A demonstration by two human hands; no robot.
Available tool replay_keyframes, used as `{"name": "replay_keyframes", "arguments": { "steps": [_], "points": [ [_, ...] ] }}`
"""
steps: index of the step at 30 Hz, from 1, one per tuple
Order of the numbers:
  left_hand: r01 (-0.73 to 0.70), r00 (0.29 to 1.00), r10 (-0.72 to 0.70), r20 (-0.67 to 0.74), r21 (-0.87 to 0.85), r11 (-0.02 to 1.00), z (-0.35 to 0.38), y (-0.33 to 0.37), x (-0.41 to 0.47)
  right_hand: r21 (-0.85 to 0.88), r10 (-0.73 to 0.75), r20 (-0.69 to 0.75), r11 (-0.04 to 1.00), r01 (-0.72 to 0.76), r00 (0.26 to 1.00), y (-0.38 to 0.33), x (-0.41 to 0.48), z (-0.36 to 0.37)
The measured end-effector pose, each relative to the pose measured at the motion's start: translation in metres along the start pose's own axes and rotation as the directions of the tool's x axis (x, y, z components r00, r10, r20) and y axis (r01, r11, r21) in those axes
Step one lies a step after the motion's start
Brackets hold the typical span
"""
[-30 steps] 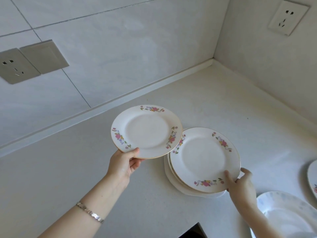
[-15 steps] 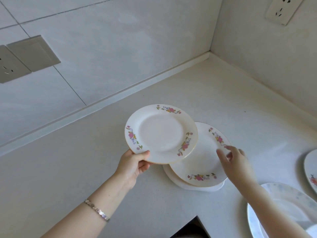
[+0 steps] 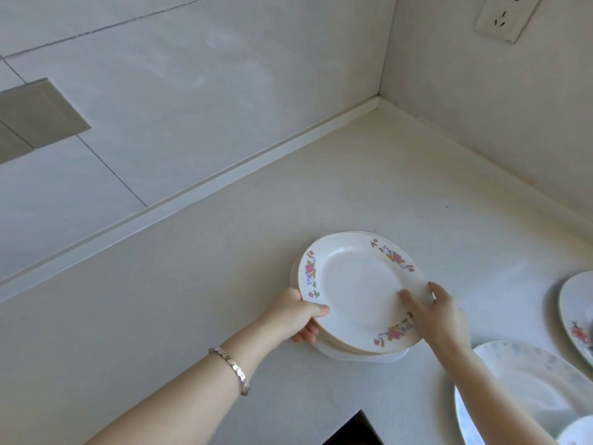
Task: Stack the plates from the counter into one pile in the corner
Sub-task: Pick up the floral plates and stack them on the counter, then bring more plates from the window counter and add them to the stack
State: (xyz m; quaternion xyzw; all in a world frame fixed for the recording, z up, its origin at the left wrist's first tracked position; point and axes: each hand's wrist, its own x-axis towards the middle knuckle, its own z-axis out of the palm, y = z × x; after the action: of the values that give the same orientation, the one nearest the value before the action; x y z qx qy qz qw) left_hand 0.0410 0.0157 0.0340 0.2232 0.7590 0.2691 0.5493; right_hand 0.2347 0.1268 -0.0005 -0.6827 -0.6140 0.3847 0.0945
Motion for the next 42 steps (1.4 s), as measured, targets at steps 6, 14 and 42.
{"name": "replay_keyframes", "arguments": {
  "steps": [6, 14, 42],
  "points": [
    [0.097, 0.995, -0.094, -0.023, 0.18, 0.979, 0.0, -0.013, 0.017, -0.148, -0.047, -0.029, 0.988, 0.042, 0.998, 0.007, 0.003, 0.007],
    [0.062, 0.998, -0.055, -0.031, 0.329, 0.942, -0.004, -0.024, 0.034, -0.286, -0.094, -0.113, 0.956, 0.058, 0.989, 0.014, 0.011, 0.013],
    [-0.133, 0.902, 0.32, -0.29, 0.52, 0.844, 0.02, 0.019, 0.057, 0.208, 0.077, 0.143, 0.972, -0.106, 0.987, -0.002, 0.009, 0.009]
  ]
}}
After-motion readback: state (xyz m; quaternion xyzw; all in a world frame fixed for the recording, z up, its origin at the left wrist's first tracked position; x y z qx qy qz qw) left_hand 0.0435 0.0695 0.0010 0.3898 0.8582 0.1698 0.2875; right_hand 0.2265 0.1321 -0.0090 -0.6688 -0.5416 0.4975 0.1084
